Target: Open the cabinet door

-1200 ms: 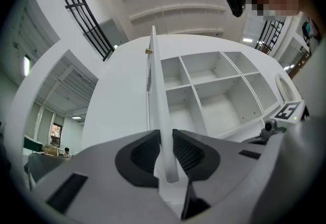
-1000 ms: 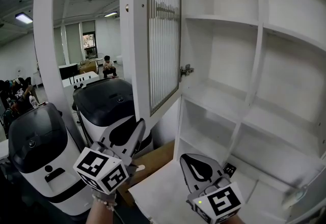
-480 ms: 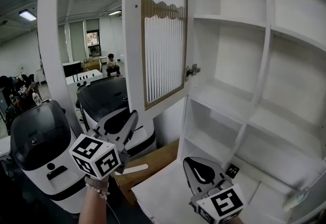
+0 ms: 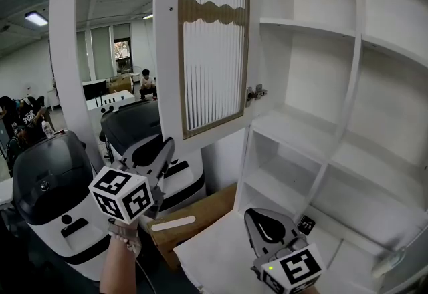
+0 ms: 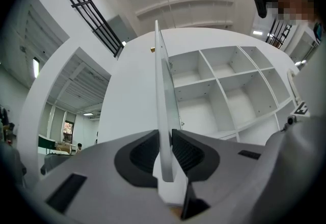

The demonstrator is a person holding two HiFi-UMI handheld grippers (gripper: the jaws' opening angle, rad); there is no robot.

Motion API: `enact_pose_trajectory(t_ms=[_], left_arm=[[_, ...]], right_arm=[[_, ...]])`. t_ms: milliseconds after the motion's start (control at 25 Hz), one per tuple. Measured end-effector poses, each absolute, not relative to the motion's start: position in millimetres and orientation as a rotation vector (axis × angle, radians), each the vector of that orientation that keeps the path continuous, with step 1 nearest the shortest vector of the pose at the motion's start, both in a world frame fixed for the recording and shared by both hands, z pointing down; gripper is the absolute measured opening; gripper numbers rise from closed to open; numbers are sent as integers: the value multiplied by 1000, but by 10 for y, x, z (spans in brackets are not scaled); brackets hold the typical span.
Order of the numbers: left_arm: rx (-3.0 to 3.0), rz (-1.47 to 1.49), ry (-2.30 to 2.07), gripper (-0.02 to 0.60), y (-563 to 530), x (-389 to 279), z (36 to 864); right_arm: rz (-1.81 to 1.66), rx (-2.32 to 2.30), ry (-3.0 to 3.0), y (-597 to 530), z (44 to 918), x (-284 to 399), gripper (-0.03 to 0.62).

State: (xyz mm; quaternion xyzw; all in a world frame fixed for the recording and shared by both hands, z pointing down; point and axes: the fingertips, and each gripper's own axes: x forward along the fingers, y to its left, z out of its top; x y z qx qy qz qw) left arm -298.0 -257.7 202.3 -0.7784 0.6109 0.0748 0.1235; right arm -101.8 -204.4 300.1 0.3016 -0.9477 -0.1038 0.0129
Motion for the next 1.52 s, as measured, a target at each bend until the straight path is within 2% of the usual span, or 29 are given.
enact_pose_trajectory(t_ms=[1040,1320,1520], left_arm=[[-2150,220,1842,73,-2491,-3041,2166],[-2139,174,1881,2,-2401,-2987,2476],[-2189,129,1853,2,-2343,-2749,2693]], right_arm=[[-278,1036,-2896,-2233,3111,-791,3],[-236,1053,-2870,-2256,3186,-749,3],[-252,1041,-2878,-2241,3256,-725,3]])
